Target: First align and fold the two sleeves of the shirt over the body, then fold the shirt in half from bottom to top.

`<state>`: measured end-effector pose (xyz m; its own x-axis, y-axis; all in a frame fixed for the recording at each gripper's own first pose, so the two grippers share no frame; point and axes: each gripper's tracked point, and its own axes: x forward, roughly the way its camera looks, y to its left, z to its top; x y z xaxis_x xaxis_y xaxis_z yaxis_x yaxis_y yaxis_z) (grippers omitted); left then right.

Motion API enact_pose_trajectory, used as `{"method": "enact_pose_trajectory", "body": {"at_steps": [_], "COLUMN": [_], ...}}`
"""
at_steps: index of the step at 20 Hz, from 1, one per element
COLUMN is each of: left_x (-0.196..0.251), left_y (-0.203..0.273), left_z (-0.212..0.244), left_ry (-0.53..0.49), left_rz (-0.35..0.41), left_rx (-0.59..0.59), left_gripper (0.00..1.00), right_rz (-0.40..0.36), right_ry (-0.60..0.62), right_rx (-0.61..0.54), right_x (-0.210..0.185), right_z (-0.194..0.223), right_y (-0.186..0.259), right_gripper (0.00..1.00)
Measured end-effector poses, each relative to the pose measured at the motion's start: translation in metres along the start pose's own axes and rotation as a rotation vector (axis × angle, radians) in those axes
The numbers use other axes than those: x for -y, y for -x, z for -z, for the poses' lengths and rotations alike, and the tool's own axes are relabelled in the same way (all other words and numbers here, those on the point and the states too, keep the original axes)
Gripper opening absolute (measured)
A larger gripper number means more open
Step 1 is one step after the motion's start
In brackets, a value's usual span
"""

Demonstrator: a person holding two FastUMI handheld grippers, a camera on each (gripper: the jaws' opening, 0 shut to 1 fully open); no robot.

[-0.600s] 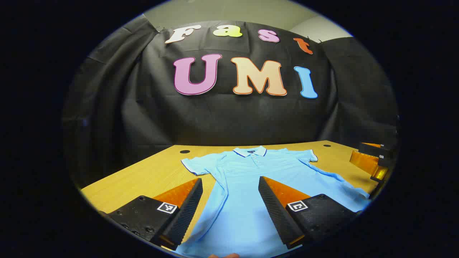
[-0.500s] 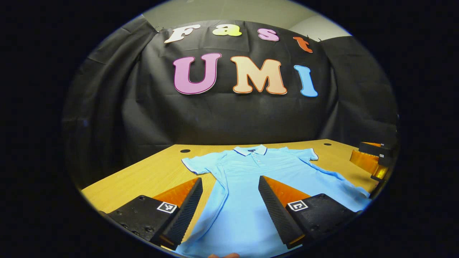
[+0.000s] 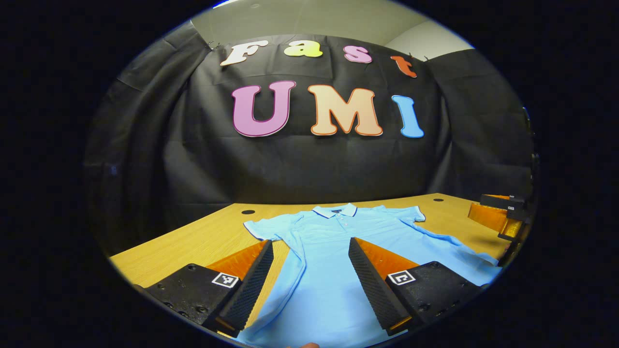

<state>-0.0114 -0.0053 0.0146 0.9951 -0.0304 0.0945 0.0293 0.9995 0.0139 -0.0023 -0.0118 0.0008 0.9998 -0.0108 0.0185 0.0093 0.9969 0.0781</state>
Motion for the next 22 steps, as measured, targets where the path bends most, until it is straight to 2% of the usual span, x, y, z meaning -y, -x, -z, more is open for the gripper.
{"method": "enact_pose_trajectory", "body": {"at_steps": [2, 5, 10, 11, 12, 18, 20, 21, 22], "left_x": [-0.004, -0.006, -0.004, -0.004, -0.005, -0.010, -0.009, -0.008, -0.009], "left_y": [0.000, -0.001, 0.000, -0.001, -0.001, 0.001, 0.000, 0.000, 0.000], "left_z": [-0.005, 0.002, -0.001, 0.001, 0.001, -0.005, -0.003, -0.004, -0.005], "left_ry": [-0.003, -0.015, -0.014, -0.014, -0.015, -0.014, -0.016, -0.017, -0.016], "left_rz": [-0.014, -0.037, -0.031, -0.030, -0.031, -0.064, -0.062, -0.062, -0.062], "left_rx": [0.023, -0.007, 0.002, -0.003, -0.006, 0.026, 0.021, 0.023, 0.023], "left_gripper": [0.95, 0.95, 0.95, 0.95, 0.95, 0.95, 0.95, 1.00, 0.95], "right_rz": [-0.002, -0.001, -0.003, -0.003, -0.003, -0.017, -0.021, -0.020, -0.022], "right_ry": [-0.041, -0.063, -0.050, -0.049, -0.048, -0.031, -0.008, 0.020, 0.057], "right_rx": [0.004, -0.010, -0.001, -0.001, 0.000, 0.006, -0.043, -0.077, -0.105], "right_x": [0.004, 0.006, 0.005, 0.004, 0.004, -0.001, -0.002, -0.002, -0.003], "right_z": [0.000, 0.002, 0.000, 0.001, 0.001, 0.000, 0.009, 0.013, 0.016], "right_y": [-0.001, -0.003, -0.004, -0.004, -0.004, -0.004, -0.012, -0.015, -0.019], "right_gripper": [1.00, 0.98, 0.98, 0.95, 0.98, 0.98, 0.97, 0.97, 0.97]}}
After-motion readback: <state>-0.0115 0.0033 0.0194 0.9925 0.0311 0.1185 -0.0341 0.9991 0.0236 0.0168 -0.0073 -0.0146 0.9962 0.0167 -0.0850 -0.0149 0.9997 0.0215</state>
